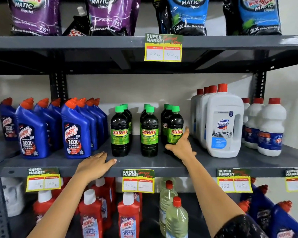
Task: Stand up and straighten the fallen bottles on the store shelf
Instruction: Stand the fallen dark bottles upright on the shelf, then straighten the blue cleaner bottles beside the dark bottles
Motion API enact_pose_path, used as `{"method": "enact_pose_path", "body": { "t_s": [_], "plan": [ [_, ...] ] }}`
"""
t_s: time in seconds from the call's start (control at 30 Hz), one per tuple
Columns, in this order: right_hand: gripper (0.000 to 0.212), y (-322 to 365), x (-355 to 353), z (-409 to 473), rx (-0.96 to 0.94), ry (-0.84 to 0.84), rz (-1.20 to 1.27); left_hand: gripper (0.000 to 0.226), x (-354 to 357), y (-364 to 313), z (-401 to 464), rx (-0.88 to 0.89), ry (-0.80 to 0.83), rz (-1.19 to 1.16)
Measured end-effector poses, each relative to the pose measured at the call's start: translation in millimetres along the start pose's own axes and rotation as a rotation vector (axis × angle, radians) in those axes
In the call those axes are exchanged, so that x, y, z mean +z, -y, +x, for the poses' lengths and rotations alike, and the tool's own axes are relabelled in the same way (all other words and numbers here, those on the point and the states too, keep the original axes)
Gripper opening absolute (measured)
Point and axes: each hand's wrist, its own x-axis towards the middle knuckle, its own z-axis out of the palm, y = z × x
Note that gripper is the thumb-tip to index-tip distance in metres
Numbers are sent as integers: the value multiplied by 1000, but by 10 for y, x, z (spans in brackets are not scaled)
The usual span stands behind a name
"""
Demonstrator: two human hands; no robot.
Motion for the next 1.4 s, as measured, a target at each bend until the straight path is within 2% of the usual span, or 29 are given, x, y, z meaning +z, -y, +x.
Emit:
{"method": "enact_pose_path", "body": {
  "t_s": [0.17,0.37,0.4,0.47,0.53,0.6,0.7,0.77,0.8,0.87,0.93,0.97,1.03,1.13,1.3,1.4],
  "plan": [
    [121,-30,1,6,-9,18,14,75,8,-7,5,-17,-18,-8],
    [130,-54,-117,-151,49,85,58,73,22,-15,2,-7,-83,-17],
    [123,-35,-152,-243,53,80,101,73,31,-9,-6,-2,-119,-22],
    [96,-18,-178,-413,25,36,127,68,60,17,-22,22,-206,-122],
    [66,51,-83,-595,-33,-72,76,54,97,121,-70,94,-331,-413],
    [49,252,106,-766,-149,-147,86,37,107,345,-130,146,-534,-642],
    [34,678,546,-1016,-337,-28,137,35,105,885,-209,70,-838,-614],
    [29,970,937,-1150,-418,117,151,44,49,1328,-223,-60,-928,-557],
    [31,1085,1115,-1195,-431,208,143,53,19,1518,-209,-127,-936,-525],
    [52,1284,1502,-1210,-409,351,101,76,-50,1849,-161,-248,-897,-500],
    [77,1405,1797,-1135,-379,390,68,101,-112,2070,-85,-291,-832,-500],
    [82,1427,1897,-1067,-362,385,60,113,-146,2132,-37,-295,-792,-513],
    [78,1471,2055,-945,-285,389,94,129,-205,2240,78,-293,-696,-576],
    [62,1489,2177,-801,-197,440,246,139,-242,2266,216,-301,-577,-647],
    [63,1540,2314,-718,-237,534,348,141,-208,2310,304,-398,-499,-555],
    [66,1554,2367,-726,-270,523,337,140,-184,2333,324,-416,-485,-529]
  ]
}}
